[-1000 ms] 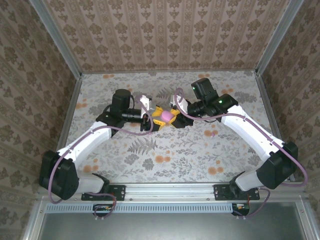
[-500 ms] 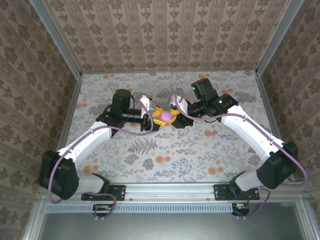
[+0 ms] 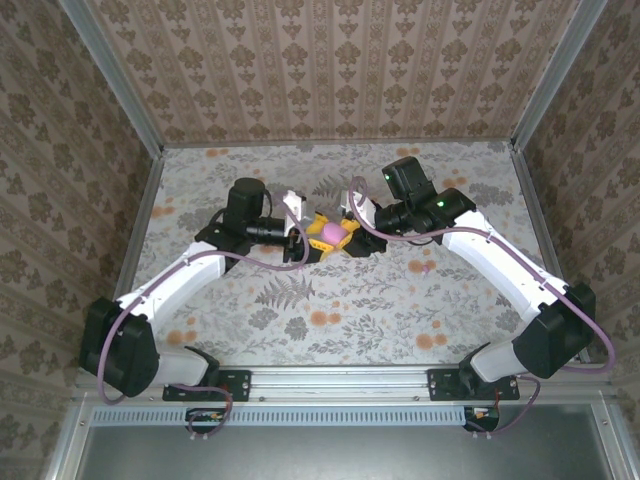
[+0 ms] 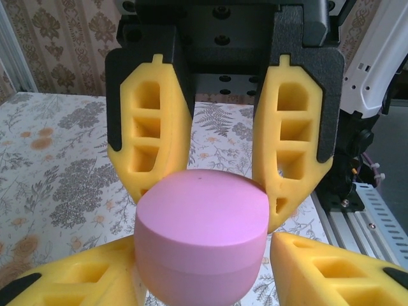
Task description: Insert the wireless bluetooth earbuds into the charging case
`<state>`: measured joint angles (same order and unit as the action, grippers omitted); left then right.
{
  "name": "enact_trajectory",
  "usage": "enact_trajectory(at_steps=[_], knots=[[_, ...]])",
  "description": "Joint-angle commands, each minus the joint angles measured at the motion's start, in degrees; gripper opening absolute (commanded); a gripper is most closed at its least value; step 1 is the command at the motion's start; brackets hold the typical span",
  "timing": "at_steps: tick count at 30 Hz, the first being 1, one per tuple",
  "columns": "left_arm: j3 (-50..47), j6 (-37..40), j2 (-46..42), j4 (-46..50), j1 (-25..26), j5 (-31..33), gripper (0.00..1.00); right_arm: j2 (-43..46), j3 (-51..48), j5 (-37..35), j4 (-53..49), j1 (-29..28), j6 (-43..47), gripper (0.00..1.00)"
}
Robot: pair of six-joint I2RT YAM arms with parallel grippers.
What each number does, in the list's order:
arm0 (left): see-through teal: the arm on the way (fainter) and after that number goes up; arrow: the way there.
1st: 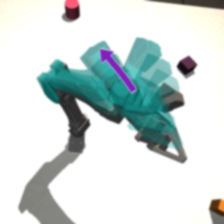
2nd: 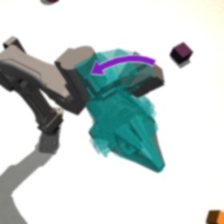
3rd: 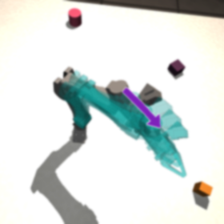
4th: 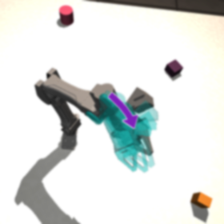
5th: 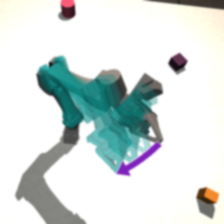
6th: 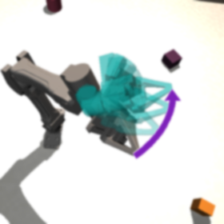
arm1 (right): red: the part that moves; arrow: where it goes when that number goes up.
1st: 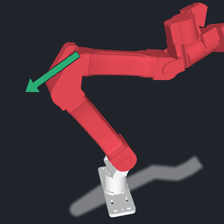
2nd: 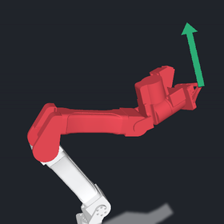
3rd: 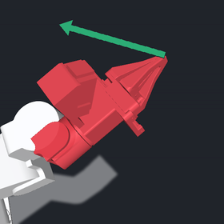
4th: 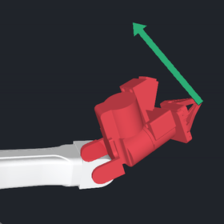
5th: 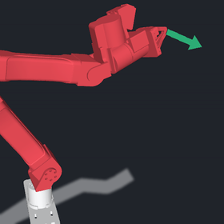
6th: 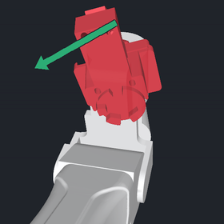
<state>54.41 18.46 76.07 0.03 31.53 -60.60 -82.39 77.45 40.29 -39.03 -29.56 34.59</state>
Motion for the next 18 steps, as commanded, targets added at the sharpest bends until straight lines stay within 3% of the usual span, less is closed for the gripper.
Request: enact_trajectory(at_steps=[1, 13, 18], knots=[[1.75, -0.29, 0.04, 0.33, 0.38, -0.93, 0.52, 0.83, -0.54, -0.59, 1.03, -0.41, 1.44, 0.37], [2.15, 0.16, 0.63, 1.29, 0.38, -1.2, 0.38, 1.27, -1.14, -0.73, 1.79, -0.41, 1.49, 0.39], [1.59, -0.91, 0.35, -0.38, 0.38, 0.18, 0.37, 2.23, -2.61, -3.24, 4.47, -0.41, -0.62, 0.48]])
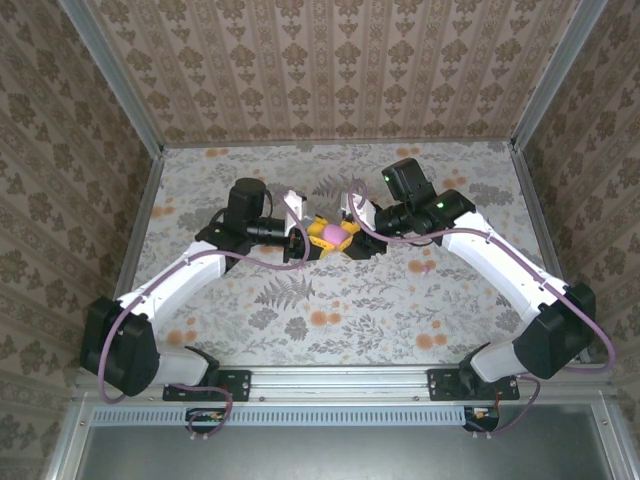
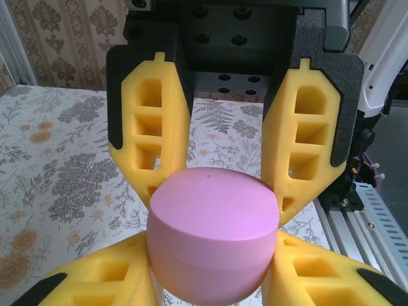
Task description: Insert the wireless bluetooth earbuds into the charging case
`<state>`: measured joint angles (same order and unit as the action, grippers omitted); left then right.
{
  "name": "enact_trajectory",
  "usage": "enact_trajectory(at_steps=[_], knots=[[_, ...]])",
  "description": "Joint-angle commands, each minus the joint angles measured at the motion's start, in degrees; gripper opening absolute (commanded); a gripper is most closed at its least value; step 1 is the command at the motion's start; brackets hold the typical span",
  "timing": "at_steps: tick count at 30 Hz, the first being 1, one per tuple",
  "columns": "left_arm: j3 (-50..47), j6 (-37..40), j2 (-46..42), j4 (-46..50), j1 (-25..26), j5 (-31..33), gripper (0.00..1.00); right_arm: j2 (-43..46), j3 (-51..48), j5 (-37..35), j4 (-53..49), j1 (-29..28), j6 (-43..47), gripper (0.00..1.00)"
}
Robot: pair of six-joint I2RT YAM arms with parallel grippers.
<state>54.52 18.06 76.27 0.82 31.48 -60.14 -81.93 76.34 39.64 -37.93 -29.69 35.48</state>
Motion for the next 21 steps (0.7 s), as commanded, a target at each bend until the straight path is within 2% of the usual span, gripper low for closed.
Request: enact_trajectory(at_steps=[1, 7, 12, 15, 17, 21], knots=[[0.97, -1.56, -0.02, -2.61, 0.42, 0.53, 0.36, 3.14, -2.17, -3.3, 4.6, -0.23, -2.1, 0.49], [-2.81, -8.75, -1.71, -14.06, 0.24, 6.53, 0.35, 7.56, -6.18, -7.06, 12.49, 0.66, -8.05, 0.56], [-5.14, -12.23, -3.11, -20.85, 0.24, 11.03, 0.35, 10.83, -6.51, -6.81, 19.69, 3.05, -23.33, 0.61], [-6.75, -14.63, -4.16, -25.67, 0.33, 14.25, 0.35, 11.4, -5.91, -6.84, 22.79, 5.83, -37.88, 0.62], [-7.78, -16.34, -4.69, -29.26, 0.59, 16.62, 0.35, 10.39, -4.59, -7.31, 23.43, 8.16, -52.71, 0.63], [-8.21, -17.7, -5.06, -32.66, 1.45, 19.45, 0.35, 6.88, -4.09, -2.32, 25.02, 9.91, -73.78, 0.62]])
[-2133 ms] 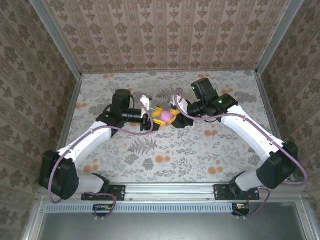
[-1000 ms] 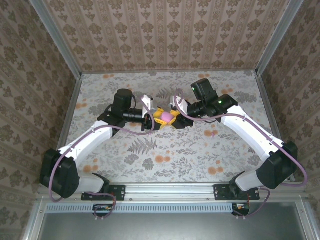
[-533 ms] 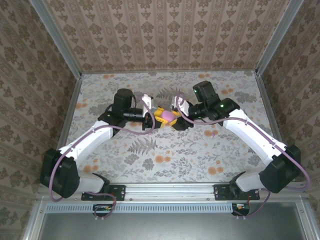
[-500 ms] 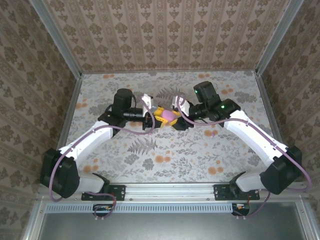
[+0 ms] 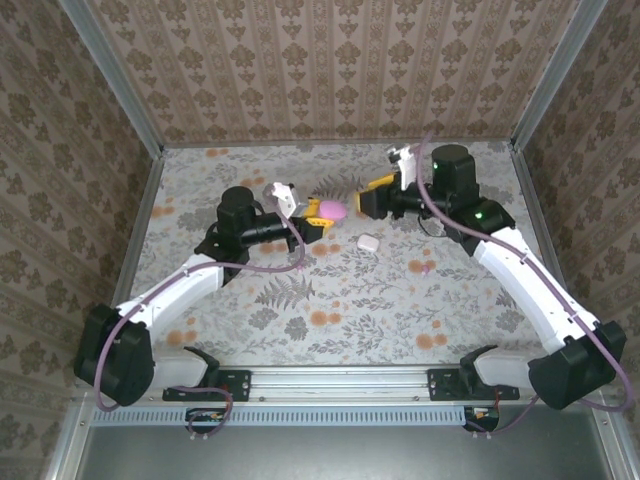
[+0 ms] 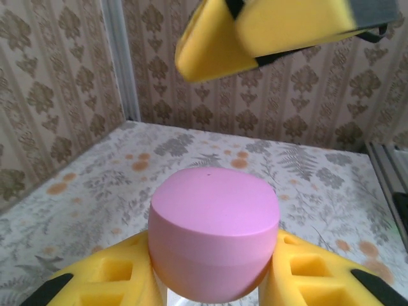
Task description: Insert the wireless bluetooth earbuds into the charging case
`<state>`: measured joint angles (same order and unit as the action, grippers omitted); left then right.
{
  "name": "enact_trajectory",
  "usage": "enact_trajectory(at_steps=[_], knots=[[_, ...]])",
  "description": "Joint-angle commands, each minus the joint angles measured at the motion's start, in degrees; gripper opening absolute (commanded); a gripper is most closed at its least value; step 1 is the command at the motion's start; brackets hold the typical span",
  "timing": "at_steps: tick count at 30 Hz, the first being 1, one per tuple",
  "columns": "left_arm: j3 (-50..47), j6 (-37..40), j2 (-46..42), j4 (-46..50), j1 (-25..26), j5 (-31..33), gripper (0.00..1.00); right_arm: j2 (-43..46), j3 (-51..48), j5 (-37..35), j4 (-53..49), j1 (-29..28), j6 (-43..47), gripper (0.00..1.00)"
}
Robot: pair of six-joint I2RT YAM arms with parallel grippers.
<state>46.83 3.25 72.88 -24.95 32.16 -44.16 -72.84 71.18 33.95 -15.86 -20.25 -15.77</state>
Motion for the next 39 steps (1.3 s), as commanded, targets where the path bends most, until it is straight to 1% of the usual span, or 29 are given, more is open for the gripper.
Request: enact_trajectory(at_steps=[1, 3, 4, 5, 6, 8, 13, 17, 20, 25, 31, 39], knots=[[-0.51, -2.97, -1.69, -7.34, 1.0, 4.17, 0.35, -2.57, -0.06, 4.87, 5.66, 0.43, -27.0, 0.63], [-0.46, -3.07, -1.83, -8.13, 1.69, 5.71, 0.35, -2.82, -2.89, 5.66, 13.4, 0.36, -36.74, 0.61], [-0.63, -3.23, -1.87, -9.06, 2.1, 6.82, 0.35, -2.71, -4.49, 6.79, 17.98, 0.34, -39.81, 0.61], [-0.85, -3.64, -1.87, -9.87, 2.52, 7.02, 0.35, -2.37, -5.55, 7.71, 20.89, 0.13, -39.93, 0.61], [-0.84, -4.13, -1.86, -10.4, 2.72, 8.58, 0.35, -1.87, -5.88, 7.63, 21.32, -0.12, -38.24, 0.61], [-0.95, -5.04, -1.58, -11.63, 3.23, 9.44, 0.35, -0.77, -5.5, 5.77, 17.83, -0.25, -34.23, 0.61], [-2.51, -7.29, -1.52, -15.78, 4.83, 14.1, 0.34, 0.56, -4.82, 10.27, 14.73, -0.83, -24.31, 0.64], [-1.93, -9.43, -1.59, -15.98, 5.1, 15.33, 0.35, 1.46, -6.15, 11.65, 13.08, -1.2, -18.05, 0.63], [-1.64, -10.52, -1.69, -15.83, 5.28, 15.26, 0.34, 1.57, -6.99, 13.89, 14.13, -1.28, -16.14, 0.63], [-1.92, -12.39, -1.8, -16.89, 5.36, 15.17, 0.34, 1.09, -5.76, 13.23, 9.73, -1.28, -12.69, 0.63], [-2.0, -12.57, -1.95, -16.82, 5.36, 15.33, 0.34, -0.24, -4.58, 14.75, 9.22, -1.46, -12.21, 0.63], [-2.18, -12.47, -2.11, -16.72, 5.45, 14.82, 0.34, -1.97, -3.33, 13.65, 10.06, -1.71, -12.93, 0.63]])
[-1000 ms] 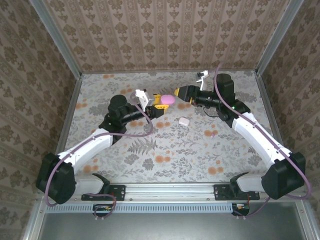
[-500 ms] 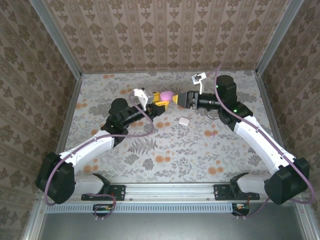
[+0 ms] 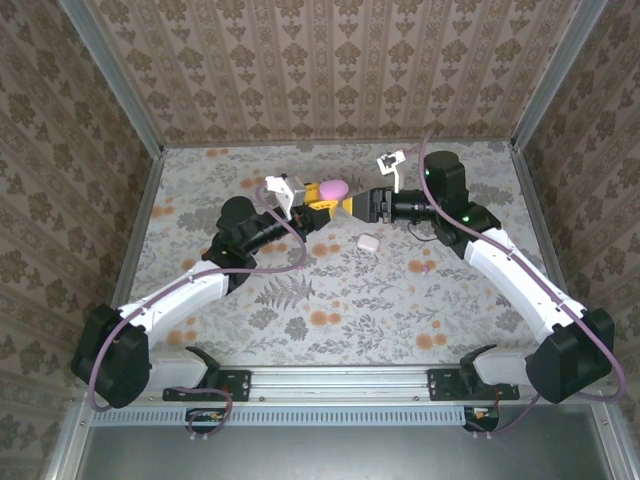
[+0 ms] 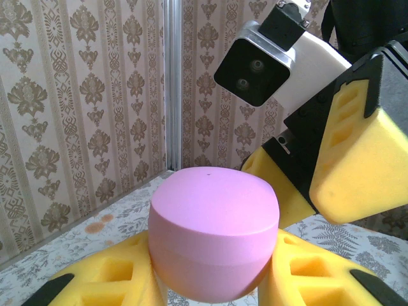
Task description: Insert the wireless bluetooth earbuds into the charging case
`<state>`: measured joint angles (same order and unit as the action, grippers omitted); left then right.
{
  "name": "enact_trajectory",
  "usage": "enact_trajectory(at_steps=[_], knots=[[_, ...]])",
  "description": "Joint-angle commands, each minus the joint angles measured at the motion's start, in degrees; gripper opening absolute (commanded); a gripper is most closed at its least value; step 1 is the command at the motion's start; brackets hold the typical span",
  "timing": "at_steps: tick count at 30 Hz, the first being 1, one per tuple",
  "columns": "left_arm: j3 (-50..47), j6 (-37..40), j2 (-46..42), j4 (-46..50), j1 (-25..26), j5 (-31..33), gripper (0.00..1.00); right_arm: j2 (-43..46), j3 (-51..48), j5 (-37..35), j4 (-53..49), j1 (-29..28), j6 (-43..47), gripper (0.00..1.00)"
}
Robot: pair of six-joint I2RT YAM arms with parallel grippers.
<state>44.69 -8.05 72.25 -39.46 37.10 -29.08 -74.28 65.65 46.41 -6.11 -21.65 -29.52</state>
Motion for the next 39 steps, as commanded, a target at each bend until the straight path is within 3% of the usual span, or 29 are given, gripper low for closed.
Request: enact_trajectory(at_steps=[1, 21, 39], knots=[[-0.04, -1.2, -1.51, -2.31, 0.51, -0.52, 0.34, -0.64, 2.2, 0.78, 0.97, -0.32, 0.44, 0.63], [-0.22, -1.68, -1.07, -3.51, 0.77, -3.94, 0.33, -2.62, 5.38, -5.02, 1.19, -0.24, -0.4, 0.63], [-0.39, -1.37, -0.88, -3.52, 1.22, -3.18, 0.33, -3.52, 10.24, -9.24, -1.15, -0.15, -1.2, 0.65]])
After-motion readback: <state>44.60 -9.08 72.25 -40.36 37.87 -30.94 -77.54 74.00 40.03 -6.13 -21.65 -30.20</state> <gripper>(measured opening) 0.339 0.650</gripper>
